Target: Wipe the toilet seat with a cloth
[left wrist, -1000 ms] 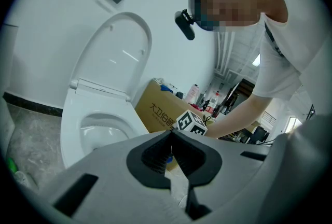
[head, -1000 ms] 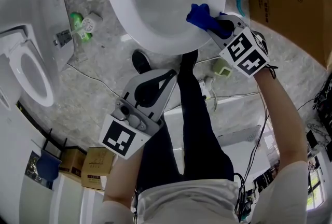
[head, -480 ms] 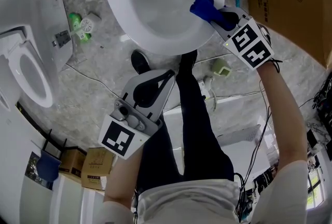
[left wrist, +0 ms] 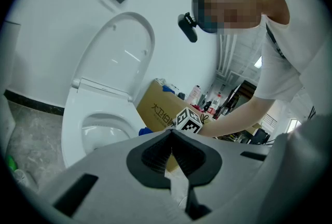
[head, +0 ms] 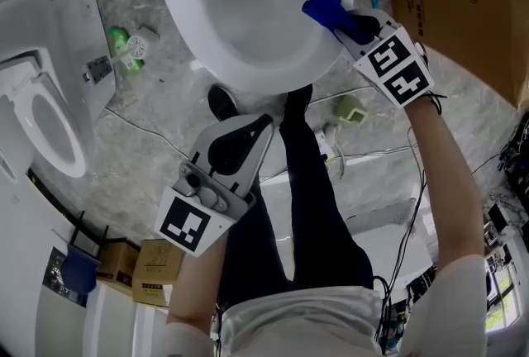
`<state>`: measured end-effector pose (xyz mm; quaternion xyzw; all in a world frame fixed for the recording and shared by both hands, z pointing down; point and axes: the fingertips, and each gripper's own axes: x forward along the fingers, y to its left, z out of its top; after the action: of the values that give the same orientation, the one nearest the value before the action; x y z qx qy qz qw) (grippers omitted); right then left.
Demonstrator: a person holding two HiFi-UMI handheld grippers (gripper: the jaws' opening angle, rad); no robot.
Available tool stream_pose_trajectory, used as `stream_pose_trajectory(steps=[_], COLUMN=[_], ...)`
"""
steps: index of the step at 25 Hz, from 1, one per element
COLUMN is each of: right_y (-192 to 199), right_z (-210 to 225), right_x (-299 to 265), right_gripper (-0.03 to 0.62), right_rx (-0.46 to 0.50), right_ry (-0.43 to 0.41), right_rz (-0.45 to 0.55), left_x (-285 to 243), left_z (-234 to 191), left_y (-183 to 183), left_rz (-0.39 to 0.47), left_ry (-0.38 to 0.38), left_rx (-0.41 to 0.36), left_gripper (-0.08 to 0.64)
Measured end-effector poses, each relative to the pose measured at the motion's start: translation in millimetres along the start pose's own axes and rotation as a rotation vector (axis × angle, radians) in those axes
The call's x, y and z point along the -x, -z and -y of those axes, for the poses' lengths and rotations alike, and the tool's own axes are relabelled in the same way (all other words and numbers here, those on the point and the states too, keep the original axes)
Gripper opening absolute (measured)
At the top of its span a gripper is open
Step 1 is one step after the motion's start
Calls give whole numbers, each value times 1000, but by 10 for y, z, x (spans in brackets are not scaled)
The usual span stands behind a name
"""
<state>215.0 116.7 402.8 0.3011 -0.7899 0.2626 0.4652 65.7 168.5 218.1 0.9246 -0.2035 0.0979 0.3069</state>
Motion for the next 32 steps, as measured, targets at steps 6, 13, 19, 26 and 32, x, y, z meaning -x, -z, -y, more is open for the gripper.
stream_pose_trajectory(steps=[6,13,19,26,32], right_y=[-46,-109,-136,-191,-228], right_z=[103,208,263,350,411], right_x=[-4,-9,-23,-35,-48], right_gripper=[77,77,77,77,77], right_rx=[-8,-12,-4,-12,-21], right_ry=[28,46,55,61,73], right_rz=[11,16,13,17,21], left_x=[-21,-41,-50,-58,-69], left_z=[-25,-95,-136,-200,-245], left_y=[23,-3,-27,-21,-35], left_rz=[-14,-16,-7,-16,-18], left_ry=[8,3,-3,-4,-3], left_rx=[2,7,13,19,22], left_gripper=[9,9,9,9,9])
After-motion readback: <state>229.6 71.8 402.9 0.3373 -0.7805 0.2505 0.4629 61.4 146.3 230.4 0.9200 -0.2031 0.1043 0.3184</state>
